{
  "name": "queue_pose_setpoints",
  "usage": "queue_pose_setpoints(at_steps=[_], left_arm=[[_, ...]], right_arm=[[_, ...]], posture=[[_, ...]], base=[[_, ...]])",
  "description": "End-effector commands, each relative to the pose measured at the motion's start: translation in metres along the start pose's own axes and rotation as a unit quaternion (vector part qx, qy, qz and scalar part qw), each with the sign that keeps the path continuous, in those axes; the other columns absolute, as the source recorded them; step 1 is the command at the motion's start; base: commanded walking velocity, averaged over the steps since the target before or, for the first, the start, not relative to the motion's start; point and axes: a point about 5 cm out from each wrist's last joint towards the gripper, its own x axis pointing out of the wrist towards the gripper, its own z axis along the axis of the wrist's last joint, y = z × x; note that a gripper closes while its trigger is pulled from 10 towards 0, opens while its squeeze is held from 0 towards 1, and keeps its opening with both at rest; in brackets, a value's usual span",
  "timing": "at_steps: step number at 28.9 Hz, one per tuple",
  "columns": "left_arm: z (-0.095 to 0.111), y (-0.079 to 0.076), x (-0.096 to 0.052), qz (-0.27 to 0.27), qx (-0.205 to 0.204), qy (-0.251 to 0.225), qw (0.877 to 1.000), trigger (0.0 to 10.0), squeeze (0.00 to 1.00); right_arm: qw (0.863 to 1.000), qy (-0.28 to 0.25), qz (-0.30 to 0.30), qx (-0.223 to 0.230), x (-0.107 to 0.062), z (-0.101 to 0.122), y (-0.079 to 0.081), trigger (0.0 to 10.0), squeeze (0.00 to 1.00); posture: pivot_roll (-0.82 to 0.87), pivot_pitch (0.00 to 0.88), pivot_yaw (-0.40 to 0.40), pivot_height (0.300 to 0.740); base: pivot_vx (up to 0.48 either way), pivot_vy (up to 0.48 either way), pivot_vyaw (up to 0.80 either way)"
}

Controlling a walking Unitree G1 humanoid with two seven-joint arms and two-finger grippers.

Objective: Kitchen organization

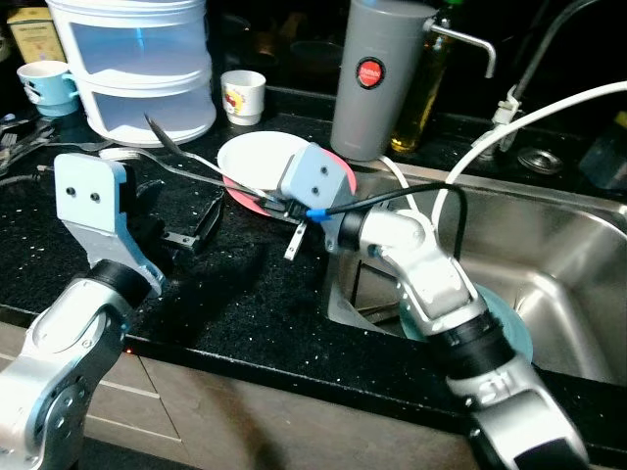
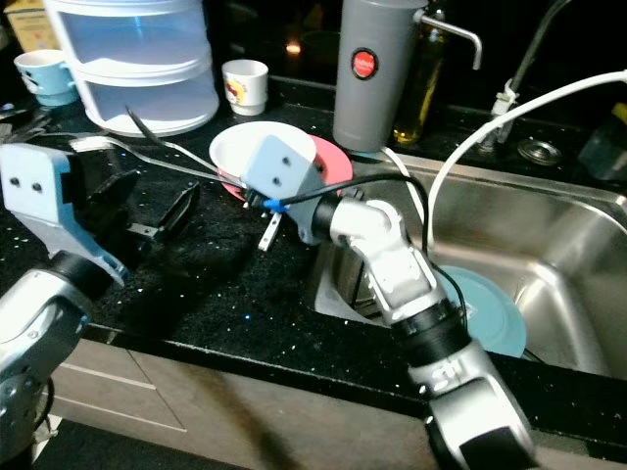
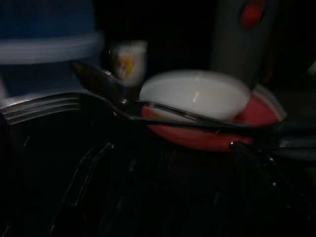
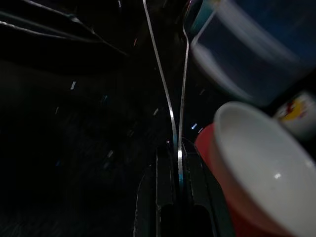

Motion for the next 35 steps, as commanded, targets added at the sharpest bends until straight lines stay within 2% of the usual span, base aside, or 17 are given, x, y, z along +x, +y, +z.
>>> queue_pose_setpoints(at_steps=[1,3,6,9,13,14,15,16,17,19,20,21,30,31,32,33,35], left_arm=[[-0.006,0.002,-0.006,0.017,0.017,0.029,0.999,10.0,0.00],[-0.010,0.002,-0.009,0.021,0.019,0.040,0.999,10.0,0.00],[-0.027,0.001,-0.023,0.059,-0.010,0.094,0.994,10.0,0.00],[-0.034,-0.002,-0.028,0.073,-0.032,0.118,0.990,10.0,0.00],[-0.038,-0.003,-0.029,0.085,-0.035,0.130,0.987,10.0,0.00],[-0.037,-0.002,-0.029,0.090,-0.036,0.130,0.987,10.0,0.00],[-0.037,-0.002,-0.029,0.090,-0.036,0.130,0.987,10.0,0.00],[-0.036,-0.001,-0.029,0.095,-0.036,0.130,0.986,10.0,0.00],[-0.034,0.000,-0.029,0.099,-0.035,0.128,0.986,10.0,0.00],[-0.034,0.000,-0.029,0.099,-0.035,0.128,0.986,10.0,0.00],[-0.033,0.002,-0.028,0.102,-0.033,0.126,0.986,10.0,0.00],[-0.031,0.003,-0.028,0.106,-0.033,0.123,0.986,10.0,0.00],[-0.018,0.002,-0.026,0.098,-0.026,0.096,0.990,10.0,0.00],[-0.015,0.001,-0.025,0.093,-0.024,0.090,0.991,10.0,0.00],[-0.012,-0.001,-0.024,0.081,-0.023,0.083,0.993,10.0,0.00],[-0.009,-0.003,-0.023,0.072,-0.021,0.079,0.994,10.0,0.00],[-0.008,-0.004,-0.022,0.066,-0.020,0.077,0.995,10.0,0.00]], right_arm=[[1.000,0.020,-0.004,-0.007,0.000,-0.003,0.003,0.0,0.00],[1.000,0.027,-0.004,-0.008,0.000,-0.004,0.004,0.0,0.00],[0.998,0.056,-0.011,-0.001,0.003,-0.011,0.007,0.0,0.00],[0.997,0.070,-0.017,0.006,0.005,-0.013,0.007,0.0,0.00],[0.997,0.078,-0.011,0.004,0.010,-0.013,0.011,0.0,0.00],[0.997,0.081,0.002,-0.001,0.010,-0.012,0.014,0.8,0.00],[0.997,0.081,0.002,-0.001,0.010,-0.012,0.014,0.8,0.00],[0.996,0.087,0.019,-0.006,0.010,-0.013,0.019,4.0,0.00],[0.995,0.093,0.035,-0.008,0.010,-0.014,0.023,4.1,0.20],[0.995,0.093,0.035,-0.008,0.010,-0.014,0.023,4.1,0.20],[0.994,0.101,0.047,-0.010,0.009,-0.016,0.026,4.9,0.76],[0.992,0.110,0.057,-0.011,0.009,-0.018,0.029,10.0,1.00],[0.992,0.118,0.039,0.008,0.010,-0.020,0.027,10.0,1.00],[0.993,0.116,0.033,0.016,0.010,-0.020,0.025,10.0,0.79],[0.993,0.112,0.028,0.030,0.008,-0.020,0.023,10.0,0.16],[0.993,0.107,0.025,0.042,0.007,-0.019,0.021,10.0,0.00],[0.993,0.104,0.024,0.050,0.007,-0.019,0.020,10.0,0.00]], posture=[[0.13,0.013,-0.080,0.740],[0.13,0.013,-0.080,0.740],[0.16,0.010,-0.094,0.740],[0.17,0.007,-0.103,0.740],[0.18,0.003,-0.111,0.740],[0.18,0.002,-0.112,0.740],[0.18,0.002,-0.112,0.740],[0.18,0.001,-0.113,0.740],[0.18,0.002,-0.116,0.740],[0.18,0.002,-0.116,0.740],[0.18,0.002,-0.116,0.740],[0.18,0.001,-0.118,0.740],[0.18,0.000,-0.118,0.740],[0.17,0.000,-0.118,0.740],[0.17,0.000,-0.118,0.740],[0.17,0.000,-0.118,0.740],[0.17,0.000,-0.123,0.740]], base=[[0.000,0.000,0.00],[0.000,0.000,0.00],[0.000,0.000,0.00],[0.000,0.000,0.00],[0.000,0.000,0.00],[0.000,0.000,0.00],[0.000,0.000,0.00],[0.000,0.000,0.00],[0.000,0.000,0.00],[0.000,0.000,0.00],[0.000,0.000,0.00],[0.000,0.000,0.00],[0.000,0.000,0.00],[0.000,0.000,0.00],[0.000,0.000,0.00],[0.000,0.000,0.00],[0.000,0.000,0.00]])
